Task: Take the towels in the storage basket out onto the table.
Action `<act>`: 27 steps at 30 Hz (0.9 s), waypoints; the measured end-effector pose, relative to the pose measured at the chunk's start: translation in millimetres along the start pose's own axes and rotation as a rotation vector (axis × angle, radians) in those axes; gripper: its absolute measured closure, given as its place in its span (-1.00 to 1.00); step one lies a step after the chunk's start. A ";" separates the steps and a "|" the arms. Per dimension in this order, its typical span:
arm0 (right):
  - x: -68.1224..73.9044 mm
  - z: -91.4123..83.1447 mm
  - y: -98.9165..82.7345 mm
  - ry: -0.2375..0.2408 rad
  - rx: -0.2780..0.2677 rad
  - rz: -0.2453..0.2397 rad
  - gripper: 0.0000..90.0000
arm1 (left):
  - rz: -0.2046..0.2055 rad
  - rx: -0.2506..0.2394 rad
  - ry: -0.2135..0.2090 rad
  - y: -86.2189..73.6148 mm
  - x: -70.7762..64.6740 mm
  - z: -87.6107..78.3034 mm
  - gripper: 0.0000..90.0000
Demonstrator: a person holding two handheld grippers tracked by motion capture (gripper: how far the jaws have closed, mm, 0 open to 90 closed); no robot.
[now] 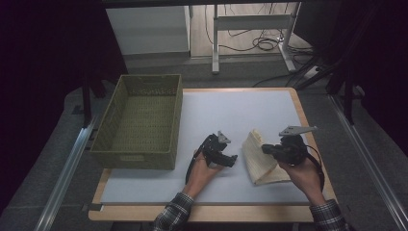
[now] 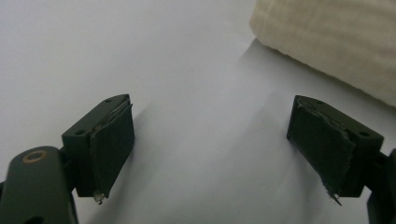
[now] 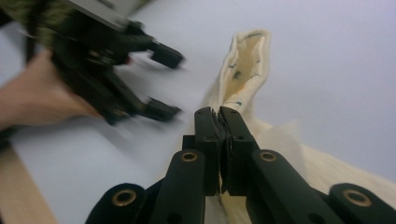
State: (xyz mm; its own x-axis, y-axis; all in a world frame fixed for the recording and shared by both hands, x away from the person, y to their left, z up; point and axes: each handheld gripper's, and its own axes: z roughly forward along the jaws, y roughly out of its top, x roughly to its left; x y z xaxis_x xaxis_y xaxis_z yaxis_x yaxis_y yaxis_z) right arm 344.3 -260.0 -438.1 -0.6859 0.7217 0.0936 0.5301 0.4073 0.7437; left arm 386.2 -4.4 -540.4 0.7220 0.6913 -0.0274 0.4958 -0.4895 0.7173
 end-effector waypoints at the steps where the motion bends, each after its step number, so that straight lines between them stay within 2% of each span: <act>1: 0.0 0.0 0.0 0.000 0.000 0.000 0.94 | 0.000 0.000 0.000 0.0 0.0 0.0 -0.67; 2: -4.3 -2.5 -4.0 -0.016 0.000 0.012 0.93 | 0.000 -0.001 0.000 -0.1 0.0 0.1 -0.67; 4: -17.8 -13.8 -18.2 -0.040 0.004 0.073 0.93 | -0.001 -0.001 0.000 -0.1 0.0 0.2 -0.67; 9: -36.7 -29.4 -39.9 -0.096 0.016 0.150 0.93 | -0.001 -0.001 0.000 -0.1 0.0 0.2 -0.67; 12: -51.2 -31.3 -53.1 -0.127 0.029 0.194 0.93 | -0.001 -0.002 0.000 -0.1 0.0 0.2 -0.67; 13: -51.2 -31.3 -53.1 -0.127 0.029 0.194 0.93 | -0.001 -0.002 0.000 -0.1 0.0 0.2 -0.67; 16: -68.4 -28.6 -69.7 -0.157 0.041 0.237 0.93 | -0.004 -0.004 0.001 -0.2 -0.2 0.4 -0.67; 18: -74.7 -25.8 -77.2 -0.156 0.055 0.260 0.91 | -0.002 -0.002 0.000 -0.2 0.0 0.2 -0.67; 20: -79.1 -21.0 -84.7 -0.157 0.076 0.267 0.88 | -0.002 -0.001 0.000 -0.1 0.0 0.2 -0.67; 22: -80.9 -17.1 -90.6 -0.157 0.089 0.258 0.74 | -0.003 -0.001 0.000 0.0 0.0 0.1 -0.67; 25: -77.2 -24.1 -91.8 -0.191 0.062 0.222 0.53 | -0.014 0.016 -0.001 4.8 -0.2 0.3 -0.66; 27: -72.2 -32.3 -90.6 -0.206 0.049 0.200 0.49 | -0.012 0.004 -0.016 14.0 -1.2 0.5 -0.56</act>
State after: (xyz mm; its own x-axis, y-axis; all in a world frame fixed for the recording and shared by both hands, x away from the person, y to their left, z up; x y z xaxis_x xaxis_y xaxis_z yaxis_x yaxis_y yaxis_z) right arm 329.7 -367.1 -490.9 -0.4521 0.8869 0.0947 0.6714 0.2684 0.6908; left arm 392.5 -12.3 -530.7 0.7238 0.6883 -0.0474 0.5065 -0.4834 0.7140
